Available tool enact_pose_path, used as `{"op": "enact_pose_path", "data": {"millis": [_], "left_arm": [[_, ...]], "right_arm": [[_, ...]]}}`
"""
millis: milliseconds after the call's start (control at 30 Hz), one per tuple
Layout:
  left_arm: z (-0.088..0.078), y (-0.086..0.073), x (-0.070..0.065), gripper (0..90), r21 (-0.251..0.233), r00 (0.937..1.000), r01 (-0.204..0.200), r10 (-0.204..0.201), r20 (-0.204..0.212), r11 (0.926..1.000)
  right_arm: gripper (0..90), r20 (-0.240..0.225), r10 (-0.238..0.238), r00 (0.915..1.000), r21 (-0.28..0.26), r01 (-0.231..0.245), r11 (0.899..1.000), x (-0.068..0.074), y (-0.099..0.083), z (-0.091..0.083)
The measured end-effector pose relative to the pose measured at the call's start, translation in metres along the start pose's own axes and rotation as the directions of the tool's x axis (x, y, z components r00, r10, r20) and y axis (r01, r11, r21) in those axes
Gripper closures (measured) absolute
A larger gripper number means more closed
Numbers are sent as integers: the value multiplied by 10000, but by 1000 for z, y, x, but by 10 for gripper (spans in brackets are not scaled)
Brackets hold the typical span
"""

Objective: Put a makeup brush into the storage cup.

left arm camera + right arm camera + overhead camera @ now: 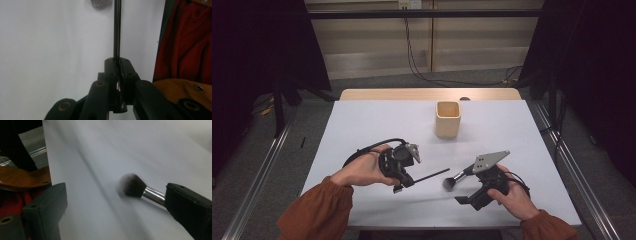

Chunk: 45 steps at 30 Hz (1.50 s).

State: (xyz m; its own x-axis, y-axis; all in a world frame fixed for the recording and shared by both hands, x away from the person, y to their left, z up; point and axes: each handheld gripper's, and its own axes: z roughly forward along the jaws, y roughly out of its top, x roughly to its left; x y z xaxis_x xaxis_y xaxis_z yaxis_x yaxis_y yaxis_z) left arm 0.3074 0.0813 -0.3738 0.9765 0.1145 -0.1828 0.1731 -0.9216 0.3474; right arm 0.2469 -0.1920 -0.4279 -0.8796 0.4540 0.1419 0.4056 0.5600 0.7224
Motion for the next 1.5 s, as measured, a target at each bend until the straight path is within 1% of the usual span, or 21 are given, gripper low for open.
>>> {"op": "enact_pose_path", "data": {"millis": [100, 167, 267, 333, 400, 433, 500, 600, 633, 667, 700, 833, 967, 1033, 1100, 1167, 1267, 1300, 1333, 1367, 1500], "left_arm": [[0, 1, 0, 857, 176, 9999, -152, 153, -26, 9997], [0, 2, 0, 858, 279, 9997, -222, 223, -28, 9994], [0, 3, 0, 857, 332, 9996, -282, 282, 4, 9991], [-1, 5, 0, 857, 467, 9995, -323, 324, -31, 9984], [-2, 5, 0, 857, 318, 9995, -297, 300, -72, 9991], [-2, 6, -2, 857, 245, 9998, -183, 184, -37, 9995], [-3, 7, -1, 857, 437, 9991, -422, 423, -6, 9982], [-1, 7, -2, 857, 380, 9993, -373, 377, -84, 9986], [-1, 7, -2, 857, 406, 9993, -356, 360, -84, 9985], [0, 7, -1, 857, 467, 9992, -384, 387, -52, 9982], [0, 7, -1, 857, 467, 9992, -384, 387, -52, 9982], [2, 8, -2, 857, 772, 9988, -489, 487, 45, 9958], [7, 9, -3, 857, 1002, 9986, -530, 519, 140, 9936], [7, 9, -3, 857, 1092, 9982, -591, 579, 142, 9923], [8, 10, -4, 857, 1216, 9972, -723, 691, 303, 9899], [10, 9, -5, 857, 1138, 9976, -688, 674, 164, 9911], [10, 10, -5, 857, 1312, 9972, -750, 734, 173, 9885], [11, 10, -5, 857, 1324, 9975, -686, 657, 260, 9888], [11, 10, -5, 857, 1360, 9966, -819, 798, 213, 9873], [12, 10, -6, 857, 1251, 9965, -831, 818, 159, 9887], [13, 10, -7, 857, 1116, 9967, -802, 787, 182, 9905]], "right_arm": [[42, -522, -526, 9973, 378, 546, 9978, 1, 10, 1], [44, -545, -806, 9953, 724, 845, 9938, 0, 16, 2], [24, -1025, -1187, 9876, 949, 1285, 9872, -2, 26, 3], [33, -1007, -1391, 9851, 1230, 1511, 9808, -2, 34, 4], [33, -1097, -1493, 9827, 1505, 1649, 9748, -3, 41, 4], [54, -1139, -1579, 9809, 1686, 1757, 9699, -4, 45, 5], [64, -1240, -1783, 9761, 2076, 2012, 9573, -5, 51, 7], [91, -1398, -1764, 9743, 2526, 2073, 9451, -8, 59, 10], [91, -1398, -1764, 9743, 2526, 2073, 9451, -8, 59, 10], [116, -1466, -1736, 9738, 2892, 2100, 9339, -10, 62, 13], [116, -1466, -1736, 9738, 2892, 2100, 9339, -10, 62, 13], [134, -1697, -1836, 9683, 3596, 2342, 9032, -9, 64, 24], [168, -1864, -1897, 9640, 4001, 2508, 8815, -9, 64, 31], [231, -1659, -2128, 9629, 3832, 2618, 8858, -8, 66, 31], [245, -1681, -2152, 9620, 3750, 2643, 8886, -8, 68, 31], [260, -1710, -2200, 9604, 3635, 2690, 8919, -8, 70, 29], [304, -1784, -2159, 9600, 3669, 2685, 8907, -9, 73, 31], [364, -1850, -2166, 9586, 3711, 2723, 8878, -9, 74, 33], [367, -1865, -2187, 9578, 3789, 2755, 8835, -9, 75, 34], [404, -1755, -2272, 9579, 3752, 2785, 8841, -9, 75, 36], [497, -1997, -2251, 9536, 3810, 2872, 8788, -9, 77, 40]]}}
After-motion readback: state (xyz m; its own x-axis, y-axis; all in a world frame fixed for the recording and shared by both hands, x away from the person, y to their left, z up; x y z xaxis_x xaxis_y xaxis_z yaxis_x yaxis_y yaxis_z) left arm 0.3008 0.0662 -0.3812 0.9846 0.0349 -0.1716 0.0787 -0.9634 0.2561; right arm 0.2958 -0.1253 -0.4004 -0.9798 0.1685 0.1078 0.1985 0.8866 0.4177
